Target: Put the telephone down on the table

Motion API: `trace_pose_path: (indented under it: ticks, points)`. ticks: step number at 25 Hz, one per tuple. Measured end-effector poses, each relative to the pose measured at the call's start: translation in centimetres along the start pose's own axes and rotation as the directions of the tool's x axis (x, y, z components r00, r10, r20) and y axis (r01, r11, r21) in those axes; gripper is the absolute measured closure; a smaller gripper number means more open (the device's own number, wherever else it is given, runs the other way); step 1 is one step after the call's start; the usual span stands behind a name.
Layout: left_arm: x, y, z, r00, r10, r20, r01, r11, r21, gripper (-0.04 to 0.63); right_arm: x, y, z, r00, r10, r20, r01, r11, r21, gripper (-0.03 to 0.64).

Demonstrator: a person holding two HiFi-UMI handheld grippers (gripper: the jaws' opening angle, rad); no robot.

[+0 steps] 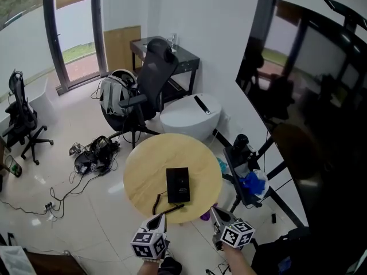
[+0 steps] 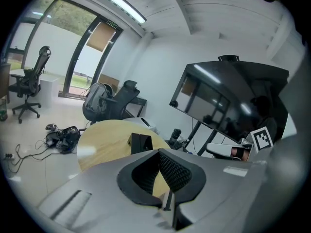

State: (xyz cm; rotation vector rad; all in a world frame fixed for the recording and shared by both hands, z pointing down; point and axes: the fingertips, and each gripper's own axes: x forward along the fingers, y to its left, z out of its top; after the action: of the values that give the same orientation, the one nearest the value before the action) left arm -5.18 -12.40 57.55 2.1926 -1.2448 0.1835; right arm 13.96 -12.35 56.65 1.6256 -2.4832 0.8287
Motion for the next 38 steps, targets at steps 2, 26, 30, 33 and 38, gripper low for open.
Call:
trace_pose_path:
  ticks: [2,26,30,33,38]
  points:
    - [-0.9,-1.3,-0.7,1.000,0.005,0.001,-0.005,1.000,0.012,0.611,-1.9,0.4,-0.4,1.000,-0.013,0.006,0.013,1.000,-0.008,0.620]
    - [-17.5,-16.8,-10.5,0.991,0.085,0.101,-0.093,0.993,0.077,0.611,-21.5,9.4,-5.6,0.985,0.170,-0.002,-0.170,0.984,-0.061,0.606]
    - [-18.3,-16.7,-9.8,0.990,0.073,0.119,-0.083,0.993,0.081,0.611,-22.1,10.8,-5.8,0.985,0.170,0.021,-0.169,0.984,-0.064,0.607]
    - [-18.3,-16.8,-9.6,0.991,0.063,0.114,-0.073,0.994,0.081,0.612,-22.5,11.4,-6.3,0.985,0.168,0.028,-0.167,0.985,-0.049,0.607]
    - [-18.3,-16.4,-9.1,0.994,0.034,0.107,-0.042,0.996,0.073,0.611,-23.0,12.0,-6.0,0.990,0.134,0.034,-0.132,0.989,-0.063,0.606]
